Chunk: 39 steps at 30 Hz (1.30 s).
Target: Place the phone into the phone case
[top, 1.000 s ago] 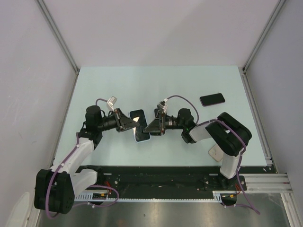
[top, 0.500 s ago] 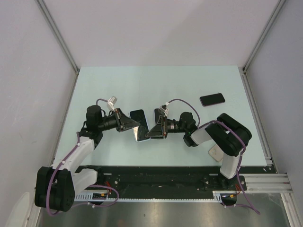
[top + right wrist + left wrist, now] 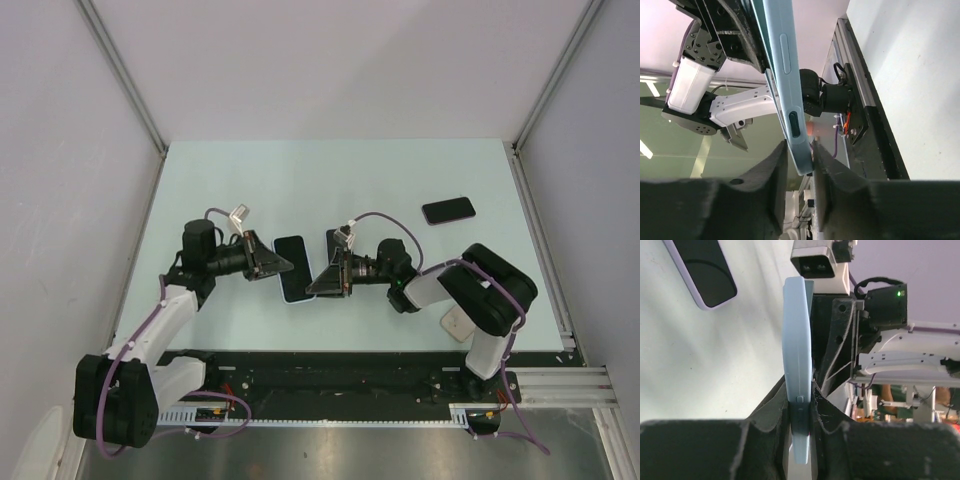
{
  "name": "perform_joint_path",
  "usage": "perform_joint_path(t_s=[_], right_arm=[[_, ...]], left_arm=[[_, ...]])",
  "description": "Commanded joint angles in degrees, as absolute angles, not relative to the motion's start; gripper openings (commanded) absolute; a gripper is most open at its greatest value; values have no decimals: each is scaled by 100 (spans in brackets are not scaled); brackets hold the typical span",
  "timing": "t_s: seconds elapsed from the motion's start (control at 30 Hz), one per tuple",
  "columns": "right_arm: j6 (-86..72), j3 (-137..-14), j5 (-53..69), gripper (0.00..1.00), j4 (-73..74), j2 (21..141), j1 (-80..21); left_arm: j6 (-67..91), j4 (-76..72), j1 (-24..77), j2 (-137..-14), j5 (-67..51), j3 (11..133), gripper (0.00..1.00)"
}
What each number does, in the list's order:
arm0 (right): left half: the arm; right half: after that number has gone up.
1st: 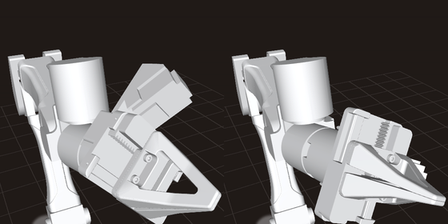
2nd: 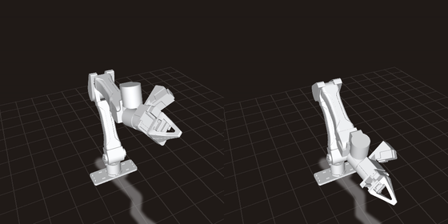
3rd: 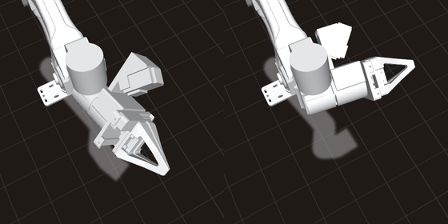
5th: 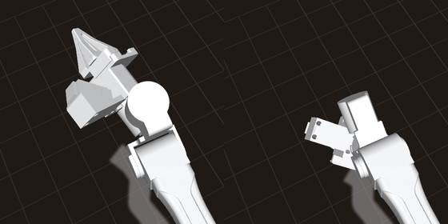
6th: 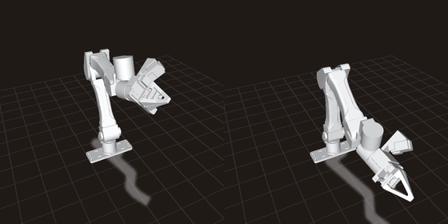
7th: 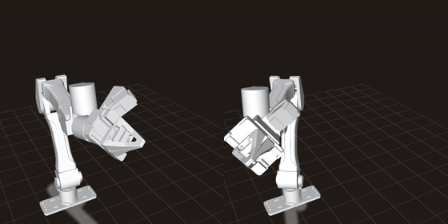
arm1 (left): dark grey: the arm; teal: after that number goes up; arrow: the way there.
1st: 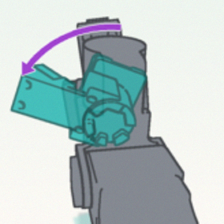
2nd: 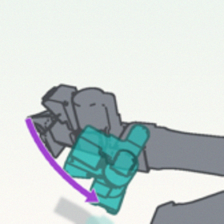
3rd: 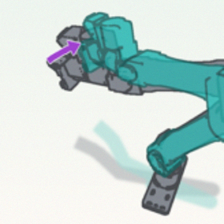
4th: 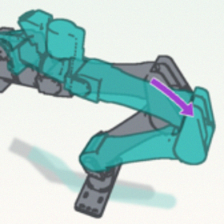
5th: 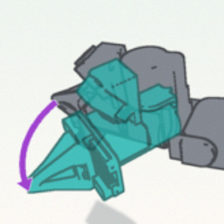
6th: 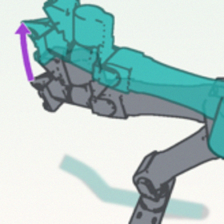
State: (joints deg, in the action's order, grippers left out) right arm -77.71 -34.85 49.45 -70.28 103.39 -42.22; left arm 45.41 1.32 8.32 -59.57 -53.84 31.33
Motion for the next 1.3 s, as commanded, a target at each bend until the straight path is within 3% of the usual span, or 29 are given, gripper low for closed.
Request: perform_joint_path(t_s=[0.0,0.1,0.2,0.77,0.97,1.13,1.23,1.27], right_arm=[[-7411,-3533,4729,42,-6637,9696,-4122],[-6725,-3542,4614,57,-5890,9388,-4026],[-6390,-3542,4676,61,-5608,9264,-3850],[-6310,-3929,5423,68,-6135,9343,-3445],[-6486,-3990,5370,58,-6301,9430,-3402],[-6750,-3999,5326,43,-6679,9545,-3349],[-6776,-4008,5282,23,-6724,9519,-3349],[-6724,-3999,5256,10,-6732,9501,-3349]], left_arm=[[3665,26,800,-5941,-5861,3331,0],[3630,18,826,-5985,-6178,3366,0],[3691,-219,958,-6020,-6214,3314,0],[4104,-1010,1696,-6433,-6688,3164,0],[4113,-1063,1749,-6504,-6794,3164,0],[4113,-1063,1758,-6636,-6785,3094,0],[4105,-959,1767,-6680,-6750,3103,0],[3974,-827,1767,-6697,-6619,3163,0]])
